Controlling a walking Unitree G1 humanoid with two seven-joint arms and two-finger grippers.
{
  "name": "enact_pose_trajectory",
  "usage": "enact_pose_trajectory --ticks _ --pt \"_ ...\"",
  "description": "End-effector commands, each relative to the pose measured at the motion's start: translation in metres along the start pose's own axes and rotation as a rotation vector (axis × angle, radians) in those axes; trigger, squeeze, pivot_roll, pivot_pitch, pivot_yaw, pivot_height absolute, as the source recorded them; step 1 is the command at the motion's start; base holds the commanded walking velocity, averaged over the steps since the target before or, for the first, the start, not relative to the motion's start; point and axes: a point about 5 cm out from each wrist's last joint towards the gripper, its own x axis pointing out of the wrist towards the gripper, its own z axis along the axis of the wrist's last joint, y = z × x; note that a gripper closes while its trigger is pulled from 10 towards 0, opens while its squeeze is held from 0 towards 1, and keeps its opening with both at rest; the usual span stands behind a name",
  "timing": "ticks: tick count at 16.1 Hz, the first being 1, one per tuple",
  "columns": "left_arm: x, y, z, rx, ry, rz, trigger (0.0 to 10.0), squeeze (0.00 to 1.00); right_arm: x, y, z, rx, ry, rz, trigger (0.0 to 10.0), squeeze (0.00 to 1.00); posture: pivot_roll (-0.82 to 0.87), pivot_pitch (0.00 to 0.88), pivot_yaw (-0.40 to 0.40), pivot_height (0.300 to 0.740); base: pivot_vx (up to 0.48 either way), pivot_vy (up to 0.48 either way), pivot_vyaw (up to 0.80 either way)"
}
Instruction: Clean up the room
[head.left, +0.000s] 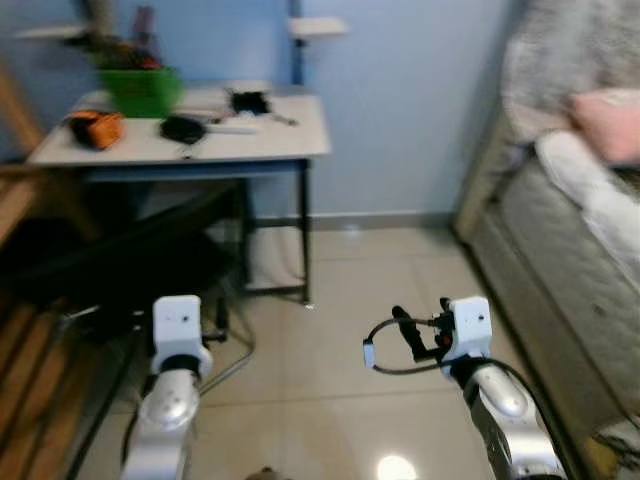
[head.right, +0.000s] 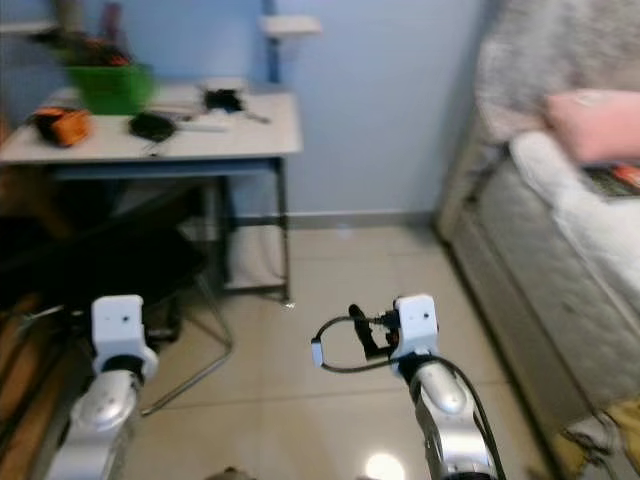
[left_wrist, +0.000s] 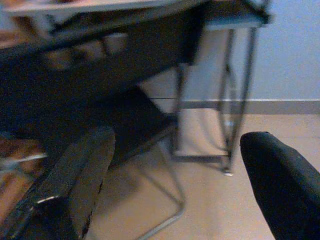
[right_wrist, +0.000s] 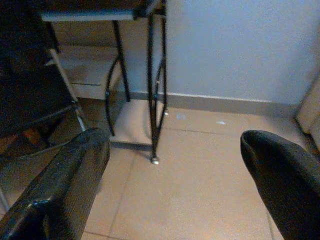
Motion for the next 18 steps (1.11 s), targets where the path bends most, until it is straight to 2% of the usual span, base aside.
enact_pose_trajectory --ticks 1,3,5,7,16,18 --pt "0.003 -0.008 0.004 -0.004 -0.004 -0.019 10.0 0.0 -0.002 -0.006 -0.002 -0.003 0.015 -0.029 10.0 0.0 -0.11 0.0 0.056 0.74 0.0 0.0 0.0" --pt "0.003 -0.009 0.004 -0.008 -0.006 -0.023 10.0 0.0 -0.001 -0.004 -0.003 0.002 0.013 -0.032 10.0 0.0 -0.11 0.0 0.058 0.74 0.0 0.0 0.0" --pt "0.004 -0.007 0.007 -0.054 -0.018 -0.013 10.0 0.0 -0.001 -0.003 -0.003 0.002 0.011 -0.037 10.0 0.0 -0.11 0.0 0.061 0.74 0.0 0.0 0.0" --pt "0.011 -0.008 0.016 -0.038 -0.049 -0.013 10.0 0.0 0.0 -0.004 -0.003 -0.001 0.008 -0.041 10.0 0.0 -0.11 0.0 0.062 0.74 0.0 0.0 0.0" --pt "0.023 -0.006 0.025 -0.01 -0.083 -0.004 10.0 0.0 -0.006 -0.006 -0.005 -0.033 0.018 -0.028 10.0 0.0 -0.13 0.0 0.049 0.74 0.0 0.0 0.0" --pt "0.023 -0.003 0.032 -0.005 -0.133 0.002 10.0 0.0 -0.006 -0.007 -0.004 -0.039 0.005 -0.034 10.0 0.0 -0.14 0.0 0.05 0.74 0.0 0.0 0.0"
